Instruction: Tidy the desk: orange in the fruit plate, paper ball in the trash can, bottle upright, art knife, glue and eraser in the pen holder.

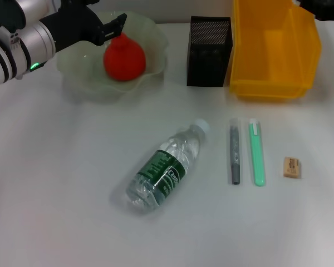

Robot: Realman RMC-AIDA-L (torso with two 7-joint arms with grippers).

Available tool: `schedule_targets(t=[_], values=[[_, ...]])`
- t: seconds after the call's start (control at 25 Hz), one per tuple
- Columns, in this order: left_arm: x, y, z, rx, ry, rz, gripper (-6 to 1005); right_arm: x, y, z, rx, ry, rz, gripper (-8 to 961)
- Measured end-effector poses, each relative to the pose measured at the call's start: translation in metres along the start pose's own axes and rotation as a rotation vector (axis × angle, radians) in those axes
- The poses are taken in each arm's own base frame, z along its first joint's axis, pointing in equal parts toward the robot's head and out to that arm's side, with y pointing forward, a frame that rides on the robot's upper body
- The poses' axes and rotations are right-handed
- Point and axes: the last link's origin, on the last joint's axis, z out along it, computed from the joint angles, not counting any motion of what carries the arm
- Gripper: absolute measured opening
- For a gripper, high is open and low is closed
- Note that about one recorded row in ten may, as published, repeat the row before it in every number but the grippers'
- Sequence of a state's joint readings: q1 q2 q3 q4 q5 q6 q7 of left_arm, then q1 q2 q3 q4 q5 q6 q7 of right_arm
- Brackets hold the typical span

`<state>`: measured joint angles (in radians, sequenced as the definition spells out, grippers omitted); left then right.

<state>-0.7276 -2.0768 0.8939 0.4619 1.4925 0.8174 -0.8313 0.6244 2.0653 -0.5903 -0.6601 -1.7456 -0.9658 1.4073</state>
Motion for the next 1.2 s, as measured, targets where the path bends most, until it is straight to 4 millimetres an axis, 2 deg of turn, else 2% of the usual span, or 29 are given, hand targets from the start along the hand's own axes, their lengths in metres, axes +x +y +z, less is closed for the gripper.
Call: schedule_targets(t=[0.28,0.68,0.8,0.92,1.04,1.2], values=[[0.003,0.007,-0.003,-0.052,-0.009,-0.030,716,0.001,0.010,0.027,0.015,0.049,-0.062,512],[0.014,0.017,-0.008,-0.109,-0.014,-0.053,715,0.004,0.012,0.028,0.012,0.059,-0.058,528],[0.017,0.021,-0.009,-0.124,-0.009,-0.053,715,0.006,0.012,0.027,0.010,0.056,-0.050,618],[0.021,0.026,-0.009,-0.149,-0.007,-0.062,715,0.006,0.013,0.025,0.008,0.042,-0.034,618],[0.031,0.033,-0.009,-0.201,-0.008,-0.069,715,0.006,0.016,0.016,-0.013,-0.048,-0.020,618],[0.045,0.047,-0.012,-0.332,-0.082,-0.093,714,0.010,0.024,-0.021,-0.035,-0.349,-0.014,618]])
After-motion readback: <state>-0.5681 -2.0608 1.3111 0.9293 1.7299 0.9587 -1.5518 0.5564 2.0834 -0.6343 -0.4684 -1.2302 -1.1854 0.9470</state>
